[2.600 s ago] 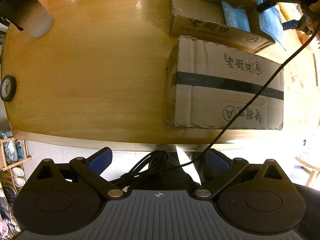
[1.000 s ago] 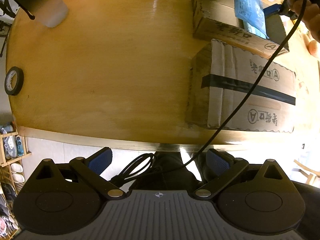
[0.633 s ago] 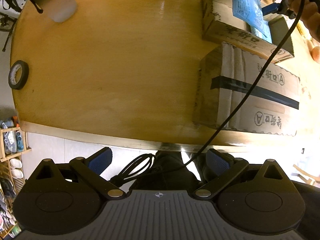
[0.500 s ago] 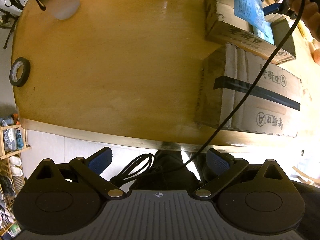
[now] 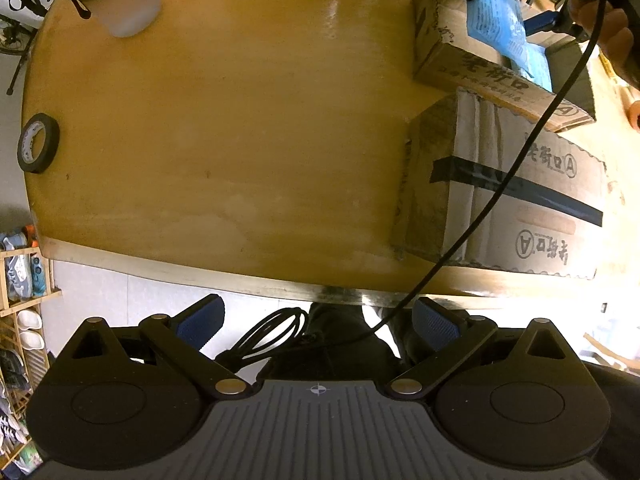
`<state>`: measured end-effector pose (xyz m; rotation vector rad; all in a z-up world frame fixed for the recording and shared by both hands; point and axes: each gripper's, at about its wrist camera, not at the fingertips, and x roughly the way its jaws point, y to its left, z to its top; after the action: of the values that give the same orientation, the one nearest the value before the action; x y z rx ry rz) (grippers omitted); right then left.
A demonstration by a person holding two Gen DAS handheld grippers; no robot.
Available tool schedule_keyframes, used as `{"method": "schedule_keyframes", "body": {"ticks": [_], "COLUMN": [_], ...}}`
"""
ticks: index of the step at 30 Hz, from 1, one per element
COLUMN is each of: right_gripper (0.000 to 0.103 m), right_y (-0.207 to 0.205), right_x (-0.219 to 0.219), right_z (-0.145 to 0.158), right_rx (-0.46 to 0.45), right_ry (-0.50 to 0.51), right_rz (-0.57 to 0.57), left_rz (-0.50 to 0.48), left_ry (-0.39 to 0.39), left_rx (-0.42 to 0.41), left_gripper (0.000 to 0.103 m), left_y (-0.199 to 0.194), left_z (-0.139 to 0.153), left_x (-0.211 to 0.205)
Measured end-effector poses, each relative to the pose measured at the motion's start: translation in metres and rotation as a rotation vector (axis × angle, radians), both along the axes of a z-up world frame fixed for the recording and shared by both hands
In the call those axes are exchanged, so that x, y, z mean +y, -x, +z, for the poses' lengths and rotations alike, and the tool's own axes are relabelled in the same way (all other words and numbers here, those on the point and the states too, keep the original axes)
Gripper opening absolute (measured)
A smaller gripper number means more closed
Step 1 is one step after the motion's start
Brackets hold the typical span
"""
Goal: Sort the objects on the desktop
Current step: 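Open the right gripper to release the blue packet inside the box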
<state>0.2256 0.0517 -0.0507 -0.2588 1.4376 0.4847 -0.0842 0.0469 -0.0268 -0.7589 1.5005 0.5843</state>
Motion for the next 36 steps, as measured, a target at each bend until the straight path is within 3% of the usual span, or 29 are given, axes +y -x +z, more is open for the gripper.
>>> {"method": "schedule_keyframes", "body": {"ticks": [18,22,25,36], "right_gripper": [0.064,0.094,0.103,0.103], "right_y": [-0.005,-0.006,-0.004,0.005], "right_x": [0.015,0.012,0.010,-0.005], "right_z": [-0.062,-0.058,-0.049,-0.030], "right_rx": [0.052,0.043,0.010,0.015], "right_ry": [0.040,0.033,0.025,-0.020], "right_rz": [0.010,0.014,0.027,0.034], "left_rz": [0.025,0.025,0.018,-0.010], "left_ry": [0.026,0.026,0.024,0.009], "left_rx": [0.051,0.050,0.044,0.020], "left_gripper": [0.103,0.103,0.103,0.103], "left_y": [0.006,0.004,0.002,-0.005], "left_z": [-0.016,-0.015,-0.014,-0.003], "left_x": [0.005,0.005,0.003,-0.008]}}
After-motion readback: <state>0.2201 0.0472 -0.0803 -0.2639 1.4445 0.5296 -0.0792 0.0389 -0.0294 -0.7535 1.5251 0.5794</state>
